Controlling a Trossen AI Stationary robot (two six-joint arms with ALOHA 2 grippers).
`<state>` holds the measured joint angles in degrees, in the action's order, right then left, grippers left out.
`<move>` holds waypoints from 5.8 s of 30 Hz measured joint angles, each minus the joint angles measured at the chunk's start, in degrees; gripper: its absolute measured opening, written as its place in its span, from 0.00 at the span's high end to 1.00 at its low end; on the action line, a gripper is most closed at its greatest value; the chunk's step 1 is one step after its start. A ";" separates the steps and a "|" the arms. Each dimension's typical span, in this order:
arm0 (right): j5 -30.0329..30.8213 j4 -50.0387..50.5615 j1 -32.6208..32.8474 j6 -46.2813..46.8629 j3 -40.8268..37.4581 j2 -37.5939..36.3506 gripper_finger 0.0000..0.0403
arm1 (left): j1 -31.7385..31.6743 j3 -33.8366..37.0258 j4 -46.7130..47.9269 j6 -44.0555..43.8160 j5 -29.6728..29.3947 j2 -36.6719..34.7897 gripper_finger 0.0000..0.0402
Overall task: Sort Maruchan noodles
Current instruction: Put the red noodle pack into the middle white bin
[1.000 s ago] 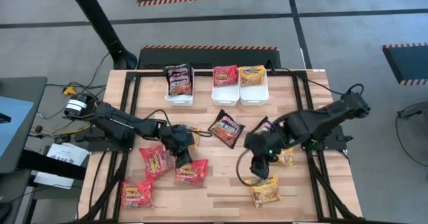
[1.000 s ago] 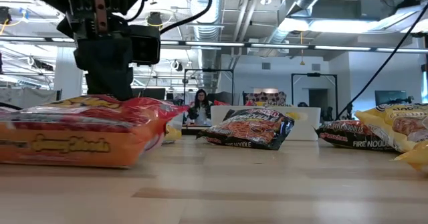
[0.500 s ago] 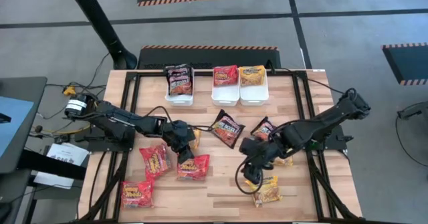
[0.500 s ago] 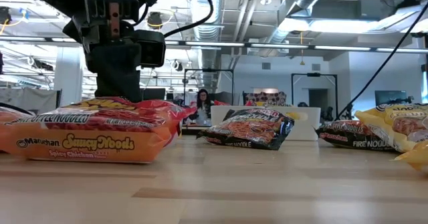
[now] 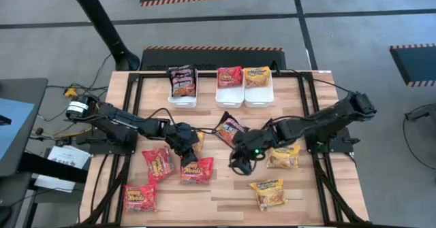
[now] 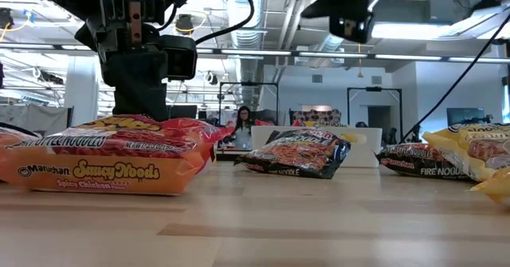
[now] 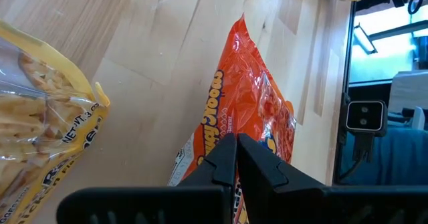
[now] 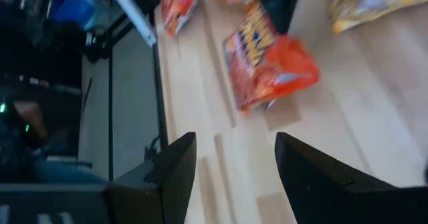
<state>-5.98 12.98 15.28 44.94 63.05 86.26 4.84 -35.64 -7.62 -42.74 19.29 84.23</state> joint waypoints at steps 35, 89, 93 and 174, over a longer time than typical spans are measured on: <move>-7.63 -19.69 -8.68 9.71 -0.24 22.83 0.44 | 0.04 -0.02 -0.02 -1.02 0.98 -0.02 1.00; -10.32 -25.66 -6.59 17.75 2.53 32.02 0.92 | 0.04 -0.04 -4.74 -2.52 -5.20 -0.02 1.00; -10.94 -25.46 -6.59 16.69 3.02 31.91 0.97 | 0.01 -0.04 -5.72 -2.52 -5.15 -0.02 1.00; -18.29 13.14 -53.74 -51.80 13.66 11.94 0.99 | -27.63 -13.55 -5.20 16.55 -2.10 -5.03 1.00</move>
<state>-24.27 26.12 -38.46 -6.85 76.71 98.20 -22.79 -49.19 -12.82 -26.19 17.19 79.20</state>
